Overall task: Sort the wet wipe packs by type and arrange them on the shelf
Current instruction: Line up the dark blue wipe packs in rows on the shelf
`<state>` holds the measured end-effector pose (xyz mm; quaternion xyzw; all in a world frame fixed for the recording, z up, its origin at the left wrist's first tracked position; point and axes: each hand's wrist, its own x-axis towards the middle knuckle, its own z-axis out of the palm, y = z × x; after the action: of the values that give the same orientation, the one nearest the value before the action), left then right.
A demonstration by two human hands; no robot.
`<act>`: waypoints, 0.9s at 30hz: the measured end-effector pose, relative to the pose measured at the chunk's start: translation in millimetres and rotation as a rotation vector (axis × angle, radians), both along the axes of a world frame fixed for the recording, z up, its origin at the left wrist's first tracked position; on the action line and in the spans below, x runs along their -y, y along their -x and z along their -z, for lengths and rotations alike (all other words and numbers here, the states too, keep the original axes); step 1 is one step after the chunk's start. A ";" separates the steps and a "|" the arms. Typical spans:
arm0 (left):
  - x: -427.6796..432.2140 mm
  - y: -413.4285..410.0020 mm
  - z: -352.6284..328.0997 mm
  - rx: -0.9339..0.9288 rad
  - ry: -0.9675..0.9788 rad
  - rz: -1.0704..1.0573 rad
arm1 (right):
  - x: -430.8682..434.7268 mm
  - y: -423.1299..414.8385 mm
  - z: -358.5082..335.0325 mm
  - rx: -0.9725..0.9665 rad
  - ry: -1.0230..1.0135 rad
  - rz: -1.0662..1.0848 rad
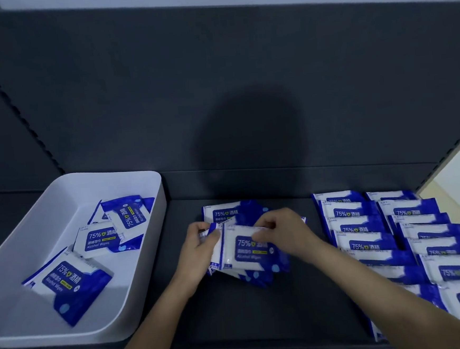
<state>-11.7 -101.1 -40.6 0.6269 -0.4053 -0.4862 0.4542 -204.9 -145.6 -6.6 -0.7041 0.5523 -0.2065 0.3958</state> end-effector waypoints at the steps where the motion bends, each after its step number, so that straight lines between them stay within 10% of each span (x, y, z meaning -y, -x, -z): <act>1: 0.9 0.5 -0.4 -0.017 -0.012 0.030 | -1.1 -6.6 3.6 -0.012 0.049 0.016; 9: -0.7 -4.2 -1.5 -0.034 -0.029 0.031 | 37.0 5.0 17.9 -0.266 0.278 0.039; 17: -1.6 -12.0 3.7 -0.019 0.005 0.018 | 57.4 24.9 28.0 -0.638 0.002 0.048; 27: 39.5 3.3 -15.4 -0.073 0.109 -0.091 | 52.6 44.3 -7.7 0.331 -0.075 0.735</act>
<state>-15.0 -140.6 -25.3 0.6010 -0.3855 -0.4647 0.5237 -249.2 -198.1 1.1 -0.4018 0.7032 -0.4245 0.4048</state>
